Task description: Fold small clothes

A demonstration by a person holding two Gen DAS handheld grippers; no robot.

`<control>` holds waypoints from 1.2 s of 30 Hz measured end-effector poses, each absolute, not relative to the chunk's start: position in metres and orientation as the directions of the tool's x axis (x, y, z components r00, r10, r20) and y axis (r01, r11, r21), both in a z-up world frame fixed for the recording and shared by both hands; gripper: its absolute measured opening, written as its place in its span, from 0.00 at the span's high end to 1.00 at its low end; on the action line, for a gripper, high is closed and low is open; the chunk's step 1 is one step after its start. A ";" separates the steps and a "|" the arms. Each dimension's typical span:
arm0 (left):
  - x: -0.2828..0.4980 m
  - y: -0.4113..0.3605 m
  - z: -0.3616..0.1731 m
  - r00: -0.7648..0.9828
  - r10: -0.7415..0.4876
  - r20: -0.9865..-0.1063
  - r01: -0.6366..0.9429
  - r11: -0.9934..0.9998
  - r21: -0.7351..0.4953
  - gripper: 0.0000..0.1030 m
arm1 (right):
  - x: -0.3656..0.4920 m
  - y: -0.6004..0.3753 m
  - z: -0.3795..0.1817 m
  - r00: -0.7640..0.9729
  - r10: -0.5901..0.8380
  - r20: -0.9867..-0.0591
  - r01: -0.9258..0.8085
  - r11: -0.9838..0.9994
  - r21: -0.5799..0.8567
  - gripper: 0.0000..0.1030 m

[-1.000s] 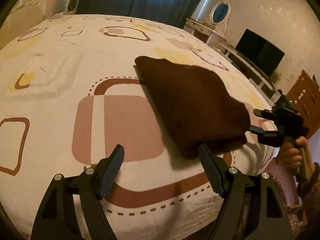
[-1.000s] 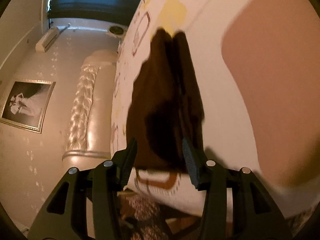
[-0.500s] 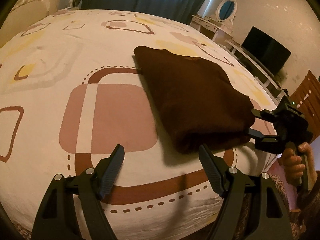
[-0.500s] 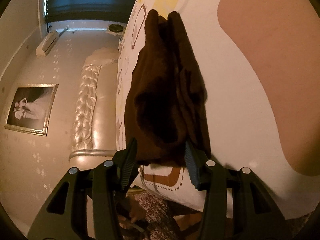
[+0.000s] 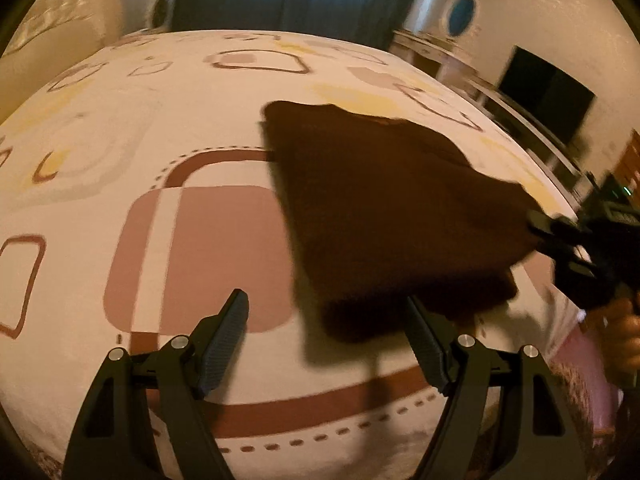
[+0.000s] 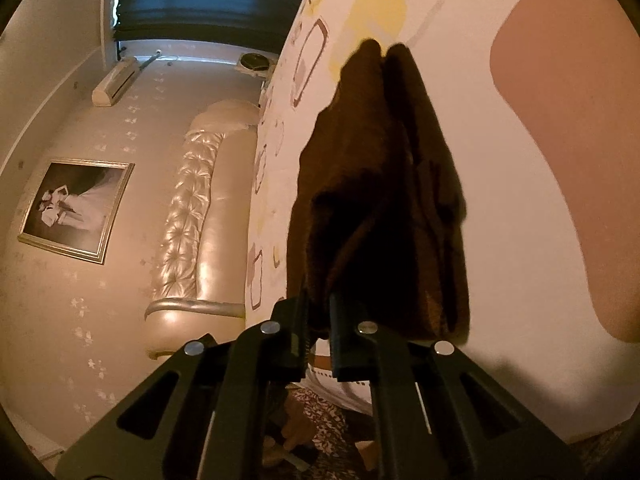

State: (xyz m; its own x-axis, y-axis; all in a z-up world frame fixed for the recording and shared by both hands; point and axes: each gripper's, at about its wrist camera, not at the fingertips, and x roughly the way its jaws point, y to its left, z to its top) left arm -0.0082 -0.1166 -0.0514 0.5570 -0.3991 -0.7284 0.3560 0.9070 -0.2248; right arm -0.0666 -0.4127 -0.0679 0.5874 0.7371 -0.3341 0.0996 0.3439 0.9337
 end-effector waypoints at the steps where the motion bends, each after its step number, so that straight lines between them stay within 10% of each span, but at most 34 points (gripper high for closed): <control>1: -0.007 -0.112 -0.052 0.568 -0.385 -0.727 0.333 0.916 -0.225 0.26 | -0.067 -0.414 -0.067 0.589 0.737 -0.332 0.097 0.344 0.934 0.93; 20: -0.019 -0.076 -0.069 0.584 -0.294 -0.757 0.247 0.952 -0.180 0.25 | -0.083 -0.421 -0.128 0.542 0.744 -0.391 0.186 0.348 0.919 0.94; 36: 0.029 -0.058 -0.065 0.350 -0.737 -0.578 0.230 0.666 -0.710 0.25 | -0.063 -0.440 -0.107 0.561 0.725 -0.400 0.134 0.397 0.908 0.47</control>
State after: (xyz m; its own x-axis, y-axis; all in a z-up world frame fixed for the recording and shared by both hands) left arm 0.0294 -0.0581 -0.0647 0.3499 -0.7372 -0.5780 0.2295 0.6656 -0.7101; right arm -0.0627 -0.4402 -0.1066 0.5608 0.7250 -0.3998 0.1344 0.3967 0.9081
